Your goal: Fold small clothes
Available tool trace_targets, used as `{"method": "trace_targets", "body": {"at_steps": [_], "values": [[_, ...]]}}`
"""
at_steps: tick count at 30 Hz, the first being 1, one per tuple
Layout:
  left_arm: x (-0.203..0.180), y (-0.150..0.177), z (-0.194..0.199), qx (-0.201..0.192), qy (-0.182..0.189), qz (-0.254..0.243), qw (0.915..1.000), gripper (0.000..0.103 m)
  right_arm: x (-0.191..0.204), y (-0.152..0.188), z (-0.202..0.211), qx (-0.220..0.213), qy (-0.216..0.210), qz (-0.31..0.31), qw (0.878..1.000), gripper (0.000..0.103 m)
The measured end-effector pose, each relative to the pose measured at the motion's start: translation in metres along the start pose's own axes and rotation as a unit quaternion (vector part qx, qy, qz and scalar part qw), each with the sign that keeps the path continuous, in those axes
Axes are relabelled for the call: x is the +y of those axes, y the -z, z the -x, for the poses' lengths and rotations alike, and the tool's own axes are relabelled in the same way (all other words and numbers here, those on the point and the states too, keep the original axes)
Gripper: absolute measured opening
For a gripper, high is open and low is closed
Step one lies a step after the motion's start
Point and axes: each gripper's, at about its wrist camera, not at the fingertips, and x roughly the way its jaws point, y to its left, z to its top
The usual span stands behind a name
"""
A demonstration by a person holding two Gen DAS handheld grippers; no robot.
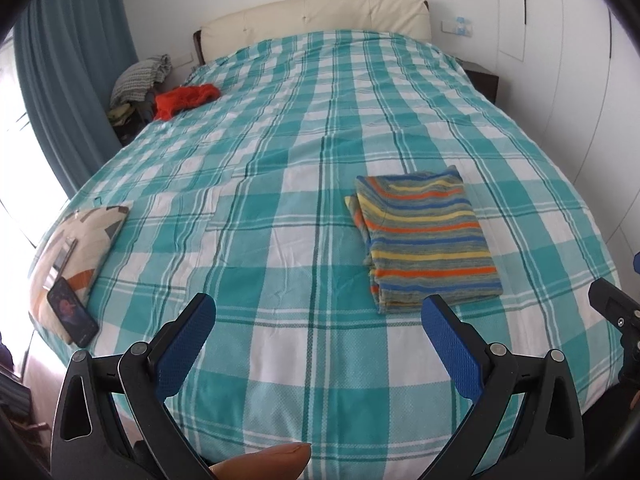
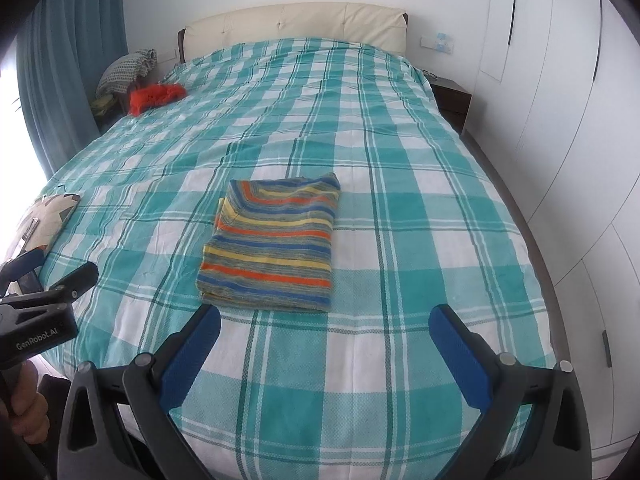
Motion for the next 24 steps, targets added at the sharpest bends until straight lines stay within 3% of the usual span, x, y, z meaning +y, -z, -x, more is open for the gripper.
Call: {"method": "trace_targets", "body": {"at_steps": [2,4,14,20,24], "values": [[0.001,-0.002,0.003,0.001,0.024,0.009,0.9997,0.103,0.005,-0.003,0.005,-0.004,-0.008,0.001,1.000,0.103],[0.001,-0.004,0.006,0.001,0.033,0.010,0.9994,0.103,0.014,-0.006,0.007,-0.009,0.014,0.024,1.000,0.103],[-0.014,-0.008,0.006,-0.003,0.020,-0.021,0.9996,0.103,0.011,-0.001,-0.012,0.019,0.030,0.030,0.999,0.103],[-0.011,-0.006,0.008,-0.004,0.067,0.001,0.9978,0.103,0.008,0.001,-0.015,0.023,0.037,0.034,0.998,0.103],[-0.012,-0.005,0.011,-0.007,0.073,0.008,0.9972,0.103,0.008,0.002,-0.014,0.023,0.037,0.034,0.998,0.103]]}}
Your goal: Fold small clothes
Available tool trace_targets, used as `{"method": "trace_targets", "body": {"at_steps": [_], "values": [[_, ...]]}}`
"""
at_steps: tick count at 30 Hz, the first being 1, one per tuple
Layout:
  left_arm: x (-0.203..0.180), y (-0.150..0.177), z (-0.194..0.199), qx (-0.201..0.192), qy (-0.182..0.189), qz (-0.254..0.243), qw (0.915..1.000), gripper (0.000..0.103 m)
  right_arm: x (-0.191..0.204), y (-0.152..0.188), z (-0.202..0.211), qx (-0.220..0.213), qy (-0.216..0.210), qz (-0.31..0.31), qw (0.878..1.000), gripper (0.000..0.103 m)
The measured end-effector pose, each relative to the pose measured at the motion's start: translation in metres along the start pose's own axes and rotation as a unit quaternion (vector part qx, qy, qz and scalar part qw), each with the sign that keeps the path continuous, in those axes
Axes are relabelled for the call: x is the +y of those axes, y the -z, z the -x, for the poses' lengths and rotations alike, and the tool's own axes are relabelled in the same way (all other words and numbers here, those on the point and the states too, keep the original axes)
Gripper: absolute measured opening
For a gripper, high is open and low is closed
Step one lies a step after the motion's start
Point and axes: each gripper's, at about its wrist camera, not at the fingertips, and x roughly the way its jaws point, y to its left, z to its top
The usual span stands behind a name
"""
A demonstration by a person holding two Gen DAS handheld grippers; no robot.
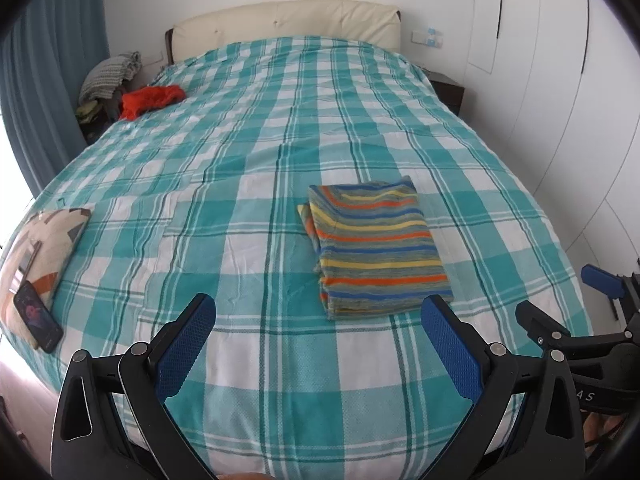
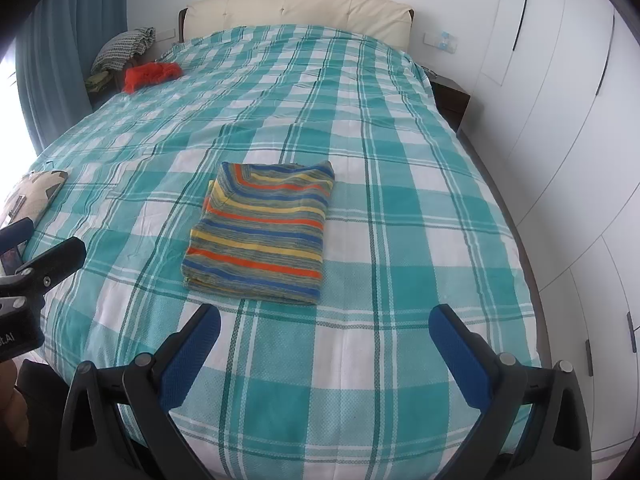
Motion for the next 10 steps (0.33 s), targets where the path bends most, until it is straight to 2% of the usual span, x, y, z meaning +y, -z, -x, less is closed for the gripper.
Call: {"method": "trace_targets", "body": {"at_steps": [4,6,10], "values": [[-0.0028,0.0009,0.0013,-0.002,-0.009,-0.004,1.0000,0.103,-0.0011,0.0008,-0.0014,0.003,-0.001,0.000,1.000,0.103],[-0.0043,0.0006,0.0001,-0.002,-0.028,-0.011,0.9995,0.103,-0.0016,0.0016,-0.0012,0.003,-0.001,0.000,1.000,0.103],[-0.0076,0.0015,0.0007,-0.003,-0.031,-0.028,0.9991,0.103,-0.0024,0.0013,-0.0024,0.003,-0.001,-0.002,1.000,0.103]]}}
